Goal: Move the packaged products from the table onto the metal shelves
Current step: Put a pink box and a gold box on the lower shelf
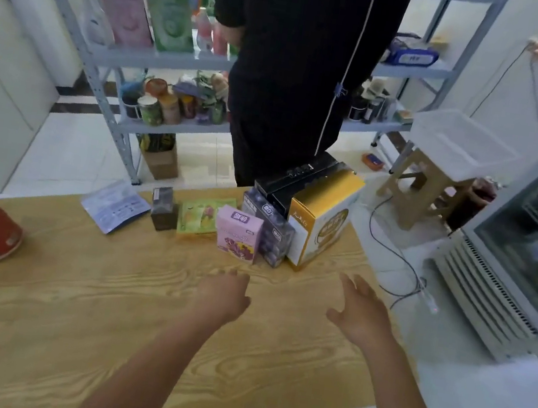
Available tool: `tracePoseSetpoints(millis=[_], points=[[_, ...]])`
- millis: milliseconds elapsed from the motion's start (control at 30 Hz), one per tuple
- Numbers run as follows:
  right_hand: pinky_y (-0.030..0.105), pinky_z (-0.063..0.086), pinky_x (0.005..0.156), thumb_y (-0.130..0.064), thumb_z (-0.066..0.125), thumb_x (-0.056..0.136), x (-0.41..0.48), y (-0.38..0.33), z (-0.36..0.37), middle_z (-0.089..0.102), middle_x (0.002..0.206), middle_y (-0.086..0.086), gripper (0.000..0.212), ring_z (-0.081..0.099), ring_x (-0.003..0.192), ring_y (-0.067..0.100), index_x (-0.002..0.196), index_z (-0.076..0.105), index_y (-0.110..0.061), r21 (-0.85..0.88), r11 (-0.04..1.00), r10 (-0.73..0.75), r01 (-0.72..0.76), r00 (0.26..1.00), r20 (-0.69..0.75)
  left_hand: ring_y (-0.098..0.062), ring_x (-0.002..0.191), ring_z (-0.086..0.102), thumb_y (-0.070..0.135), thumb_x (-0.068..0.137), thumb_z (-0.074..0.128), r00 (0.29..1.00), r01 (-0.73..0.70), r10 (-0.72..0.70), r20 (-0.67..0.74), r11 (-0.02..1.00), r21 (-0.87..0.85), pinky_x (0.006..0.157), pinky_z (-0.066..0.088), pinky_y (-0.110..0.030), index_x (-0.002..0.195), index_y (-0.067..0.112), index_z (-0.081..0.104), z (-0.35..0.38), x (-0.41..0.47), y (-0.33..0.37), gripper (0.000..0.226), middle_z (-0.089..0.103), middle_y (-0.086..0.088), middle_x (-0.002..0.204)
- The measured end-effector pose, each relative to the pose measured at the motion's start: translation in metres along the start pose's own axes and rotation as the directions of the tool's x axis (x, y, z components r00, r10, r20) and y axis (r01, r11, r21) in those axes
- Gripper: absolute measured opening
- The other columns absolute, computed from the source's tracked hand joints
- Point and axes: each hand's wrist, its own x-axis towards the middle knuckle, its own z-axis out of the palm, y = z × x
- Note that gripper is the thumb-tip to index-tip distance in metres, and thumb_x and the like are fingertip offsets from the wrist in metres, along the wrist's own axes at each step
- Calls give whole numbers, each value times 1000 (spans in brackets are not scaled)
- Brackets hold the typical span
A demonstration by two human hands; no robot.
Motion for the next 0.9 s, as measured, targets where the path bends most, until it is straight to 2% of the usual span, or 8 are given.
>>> tracePoseSetpoints(millis=[100,200,300,400,467,567,733,900], points=[[45,13,118,-46,58,89,43,-2,-41,-9,160,5,89,-3,148,24,153,-2,-27,-51,999,-17,9,988,-156,-28,133,36,27,95,48,983,-37,21,-180,996,-86,104,34,-41,142,19,32,-22,44,3,50,37,-8,145],[48,5,118,-49,69,80,83,-11,-75,-15,159,2,106,-10,147,24,151,-9,-34,-54,995,-99,88,961,-258,-27,146,11,14,95,45,950,-39,9,-313,995,-91,115,19,-42,152,22,11,-36,85,-1,67,12,-8,159],[50,-4,117,-45,77,73,117,-25,-94,-25,157,-4,119,-20,145,21,147,-15,-42,-120,978,-192,169,955,-226,-29,147,-10,14,95,49,952,-7,-3,-307,999,-32,119,1,-45,153,27,-4,-42,117,-9,80,-12,-8,160],[53,-7,115,-33,81,71,141,-35,-96,-28,156,-4,122,-24,144,21,147,-14,-43,-214,948,-276,236,945,-178,-32,144,-21,17,94,51,970,51,-46,-239,999,16,117,-9,-51,151,27,-17,-34,135,-17,89,-22,-9,158],[54,-5,115,-30,80,72,153,-37,-94,-26,157,-5,121,-23,145,22,148,-13,-42,-251,930,-309,269,941,-137,-32,144,-20,10,90,55,972,80,-70,-225,996,34,113,-15,-52,148,28,-25,-27,139,-21,100,-18,-7,159],[54,4,116,-31,79,72,160,-33,-89,-15,159,-5,118,-15,146,22,149,-10,-43,-269,920,-330,285,933,-141,-30,147,-9,3,84,56,964,86,-71,-255,995,49,114,-16,-50,147,27,-27,-21,140,-24,107,4,-4,160],[49,22,107,-33,79,72,166,-31,-98,14,151,3,104,13,137,31,149,10,-39,-343,893,-380,290,894,-236,-29,138,23,0,81,57,953,121,-118,-280,993,-7,118,4,-50,149,28,-22,-21,139,-22,108,37,0,141],[53,10,113,-31,88,56,171,-23,-97,29,142,8,91,20,134,35,134,41,-31,-398,849,-471,347,840,-270,-25,128,37,5,87,54,951,201,-210,-227,978,-63,108,29,-43,150,29,-18,-17,120,-18,99,46,2,138]])
